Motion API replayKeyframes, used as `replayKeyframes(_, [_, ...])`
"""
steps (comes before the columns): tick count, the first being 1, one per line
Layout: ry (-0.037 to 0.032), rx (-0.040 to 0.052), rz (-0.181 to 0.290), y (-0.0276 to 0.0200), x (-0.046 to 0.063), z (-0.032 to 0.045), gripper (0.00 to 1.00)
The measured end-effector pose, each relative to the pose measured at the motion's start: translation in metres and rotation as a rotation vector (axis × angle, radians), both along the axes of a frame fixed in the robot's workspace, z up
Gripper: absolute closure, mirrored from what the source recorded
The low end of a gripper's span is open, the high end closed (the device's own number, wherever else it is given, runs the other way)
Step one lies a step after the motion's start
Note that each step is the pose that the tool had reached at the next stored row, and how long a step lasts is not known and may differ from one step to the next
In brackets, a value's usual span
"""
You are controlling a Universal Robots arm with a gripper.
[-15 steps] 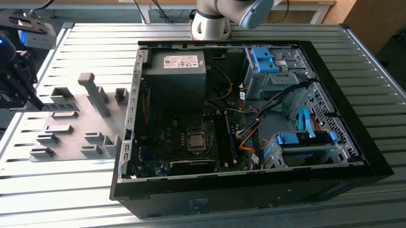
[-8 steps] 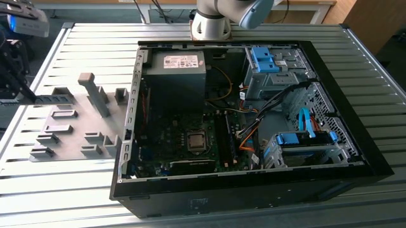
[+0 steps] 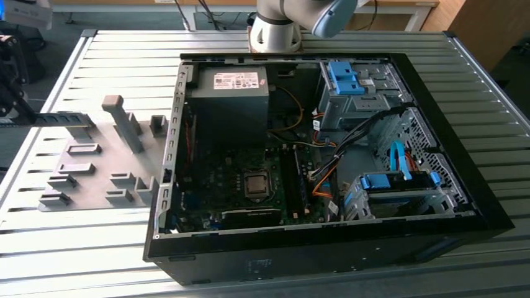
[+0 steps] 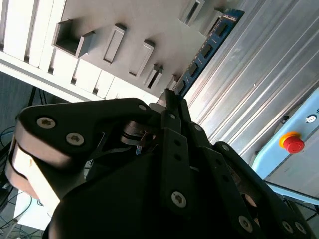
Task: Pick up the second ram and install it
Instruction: 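Pick up the second ram and move it above second insertion slot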
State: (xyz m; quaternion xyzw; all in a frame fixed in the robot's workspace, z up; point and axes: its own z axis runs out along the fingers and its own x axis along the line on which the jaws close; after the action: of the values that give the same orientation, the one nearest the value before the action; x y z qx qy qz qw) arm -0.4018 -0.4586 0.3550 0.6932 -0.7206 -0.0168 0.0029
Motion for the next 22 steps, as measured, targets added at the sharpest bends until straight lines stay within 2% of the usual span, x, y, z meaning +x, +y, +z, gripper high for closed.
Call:
replayKeyframes(10, [-0.0001,0.0001,0.000,0.0008,0.000,0.0292,0.86])
replayKeyframes(15, [0.0000,0.0000,0.007,0.0018,0.000,0.0375,0.86])
replayKeyframes(19, [0.0000,0.0000,0.008,0.0025,0.000,0.0502,0.86])
replayKeyframes(22, [-0.0001,-0.0003,0.008,0.0026,0.000,0.0519,0.86])
